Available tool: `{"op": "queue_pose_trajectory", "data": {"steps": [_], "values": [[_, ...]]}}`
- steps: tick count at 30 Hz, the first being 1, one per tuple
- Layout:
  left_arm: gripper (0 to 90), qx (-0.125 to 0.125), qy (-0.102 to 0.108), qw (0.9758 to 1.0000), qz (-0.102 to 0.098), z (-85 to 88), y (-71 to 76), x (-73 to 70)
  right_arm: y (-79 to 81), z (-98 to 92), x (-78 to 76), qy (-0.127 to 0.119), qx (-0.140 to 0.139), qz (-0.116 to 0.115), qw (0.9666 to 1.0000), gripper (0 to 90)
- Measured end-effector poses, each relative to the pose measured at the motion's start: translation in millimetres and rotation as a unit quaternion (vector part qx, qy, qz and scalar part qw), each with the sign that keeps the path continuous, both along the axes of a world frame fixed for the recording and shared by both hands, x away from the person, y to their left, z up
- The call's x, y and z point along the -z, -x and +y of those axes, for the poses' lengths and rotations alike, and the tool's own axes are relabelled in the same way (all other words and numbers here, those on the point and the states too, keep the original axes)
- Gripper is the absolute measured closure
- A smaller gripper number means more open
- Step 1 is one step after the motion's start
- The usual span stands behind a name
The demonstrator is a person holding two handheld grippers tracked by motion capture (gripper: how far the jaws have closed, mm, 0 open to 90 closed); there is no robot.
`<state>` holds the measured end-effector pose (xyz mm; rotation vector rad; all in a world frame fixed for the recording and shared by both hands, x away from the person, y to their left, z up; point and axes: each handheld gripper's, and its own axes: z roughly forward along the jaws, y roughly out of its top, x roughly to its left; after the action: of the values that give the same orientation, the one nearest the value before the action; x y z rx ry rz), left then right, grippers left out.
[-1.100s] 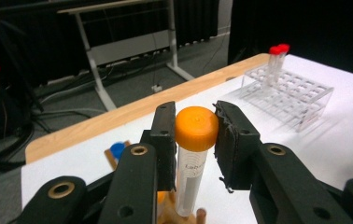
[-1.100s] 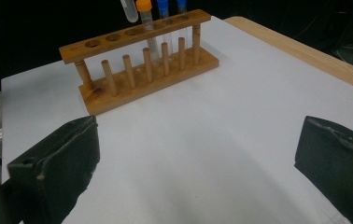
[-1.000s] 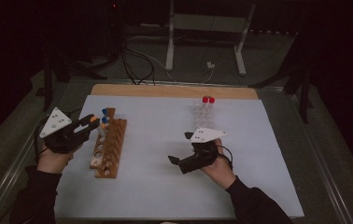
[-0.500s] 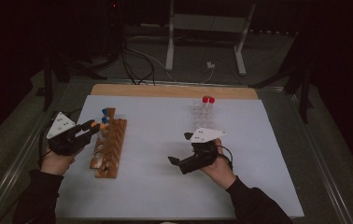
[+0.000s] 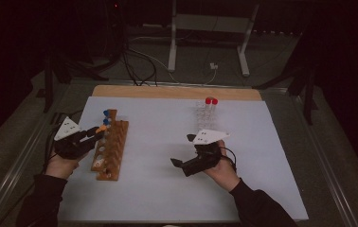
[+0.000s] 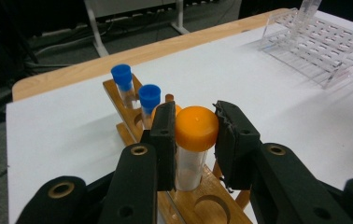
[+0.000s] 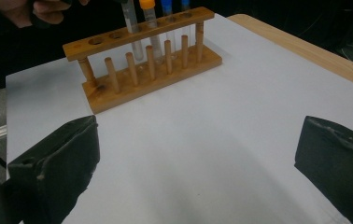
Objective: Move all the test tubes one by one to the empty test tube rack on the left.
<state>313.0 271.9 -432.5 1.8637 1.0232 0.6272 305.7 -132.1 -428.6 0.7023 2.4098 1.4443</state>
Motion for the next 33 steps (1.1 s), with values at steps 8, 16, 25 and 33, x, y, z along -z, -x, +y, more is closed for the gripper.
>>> {"op": "queue_pose_trajectory", "data": {"steps": [8,16,25,33], "values": [[71.2,0.003,-0.006,0.9999,0.014,-1.2,-3.0,6.9,0.2,1.1,0.9,0.003,-0.006,0.003,1.0,0.1],[71.1,0.005,-0.01,0.9997,0.023,-1.6,-4.6,10.7,-0.4,-0.1,0.1,0.0,-0.004,0.004,1.0,0.1],[58.3,0.012,-0.024,0.9993,0.024,-5.7,-1.0,3.5,-0.4,-1.8,-3.0,-0.005,-0.004,0.001,1.0,0.0],[25.7,0.048,0.021,0.9986,0.001,-17.6,10.7,-17.8,-7.6,-17.3,-14.7,-0.015,0.018,-0.014,0.9996,0.0]]}}
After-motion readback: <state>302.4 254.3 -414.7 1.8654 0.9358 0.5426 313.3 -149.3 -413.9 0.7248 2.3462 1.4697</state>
